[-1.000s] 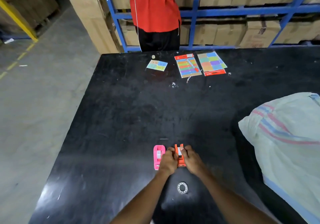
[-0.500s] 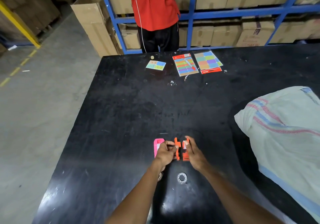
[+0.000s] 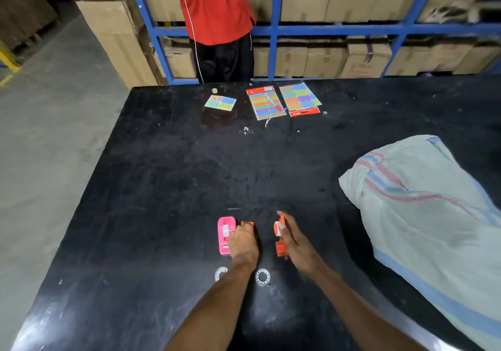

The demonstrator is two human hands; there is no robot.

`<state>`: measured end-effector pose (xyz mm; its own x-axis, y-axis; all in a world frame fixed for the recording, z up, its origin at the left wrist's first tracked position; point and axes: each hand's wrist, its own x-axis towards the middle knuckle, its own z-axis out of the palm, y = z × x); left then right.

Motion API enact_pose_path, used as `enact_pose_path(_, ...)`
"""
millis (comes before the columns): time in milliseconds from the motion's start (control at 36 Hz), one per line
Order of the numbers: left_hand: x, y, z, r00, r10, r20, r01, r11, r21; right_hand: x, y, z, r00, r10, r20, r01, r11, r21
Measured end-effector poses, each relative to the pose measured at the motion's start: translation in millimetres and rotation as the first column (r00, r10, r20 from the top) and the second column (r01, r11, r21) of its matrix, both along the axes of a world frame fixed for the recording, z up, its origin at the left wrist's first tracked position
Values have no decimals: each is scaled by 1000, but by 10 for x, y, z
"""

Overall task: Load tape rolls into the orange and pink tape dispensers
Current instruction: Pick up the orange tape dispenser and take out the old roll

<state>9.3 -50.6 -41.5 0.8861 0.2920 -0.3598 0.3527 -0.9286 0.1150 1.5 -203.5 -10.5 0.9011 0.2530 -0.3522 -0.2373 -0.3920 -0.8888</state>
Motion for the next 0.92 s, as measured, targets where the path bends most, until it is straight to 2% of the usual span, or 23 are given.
enact_pose_path(167,34,-48,59,998,57,-1,-57,994,-92,31,-17,96,1000,-1,-4,2,999,42)
enact_pose_path(222,31,-58,82,989,117,94,-102,982,-159,50,-22,83,1000,-3,-6,3,999,48)
enact_pose_path(278,27,-81,127,945,183,270,-88,940,-328,69,-28,55,1000,-7,-7,8,999,34)
enact_pose_path(333,6,-101,245,887,265,377,-8,827,-563,91,-33,26,1000,-15,-6,15,1000,24)
enact_pose_path(389,-18,-97,382,895,308,321,45,655,-754,123,-41,-1,1000,-29,-3,29,1000,8)
enact_pose_path(472,-44,-48,454,963,213,167,61,430,-901,145,-50,-17,1000,-25,-6,25,1000,-8)
enact_pose_path(528,-76,-29,467,983,142,120,67,334,-940,144,-51,-37,1000,-14,1,14,1000,-19)
enact_pose_path(611,-100,-16,481,983,108,149,101,363,-926,128,-41,-45,1000,-11,-6,11,1000,3)
enact_pose_path(833,-140,-23,502,968,141,209,132,421,-897,89,-135,-13,1000,-18,6,18,1000,8)
enact_pose_path(917,-210,-10,401,960,204,190,62,510,-858,124,-224,-31,994,-112,3,112,993,-40)
